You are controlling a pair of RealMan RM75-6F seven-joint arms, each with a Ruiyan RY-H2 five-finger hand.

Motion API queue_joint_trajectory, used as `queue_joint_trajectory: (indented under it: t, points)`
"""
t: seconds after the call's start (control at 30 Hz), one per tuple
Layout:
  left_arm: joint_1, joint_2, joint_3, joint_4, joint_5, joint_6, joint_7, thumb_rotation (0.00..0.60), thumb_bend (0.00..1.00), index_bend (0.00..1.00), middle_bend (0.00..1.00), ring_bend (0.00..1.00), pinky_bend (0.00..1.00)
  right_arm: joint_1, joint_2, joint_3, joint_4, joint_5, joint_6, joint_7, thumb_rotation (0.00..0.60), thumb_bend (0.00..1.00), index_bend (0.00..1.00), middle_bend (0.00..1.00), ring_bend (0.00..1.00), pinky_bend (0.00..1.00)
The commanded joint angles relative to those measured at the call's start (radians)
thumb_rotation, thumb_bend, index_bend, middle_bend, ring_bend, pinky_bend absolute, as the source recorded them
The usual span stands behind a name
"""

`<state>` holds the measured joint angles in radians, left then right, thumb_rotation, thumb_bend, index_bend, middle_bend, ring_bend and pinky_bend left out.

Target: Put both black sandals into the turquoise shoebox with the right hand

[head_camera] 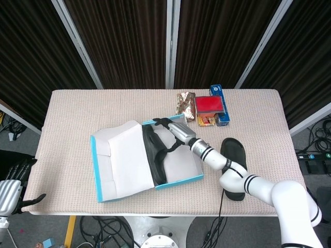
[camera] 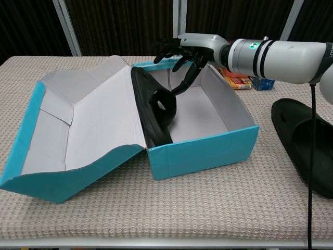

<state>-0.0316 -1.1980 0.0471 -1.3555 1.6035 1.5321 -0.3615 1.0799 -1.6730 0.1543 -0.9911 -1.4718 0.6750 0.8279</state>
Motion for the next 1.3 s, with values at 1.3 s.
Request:
queue_joint_trajectory:
  t: [1.3]
  points:
    - [0.001, -0.006, -0.022, -0.024, -0.010, 0.020, 0.276, 0.600, 0.13, 0.07, 0.09, 0.00, 0.06, -0.315, 0.737, -0.178, -0.730, 0.435, -0.022, -0.911, 0.600, 0.00, 0.08, 0.17, 0.03, 0.21]
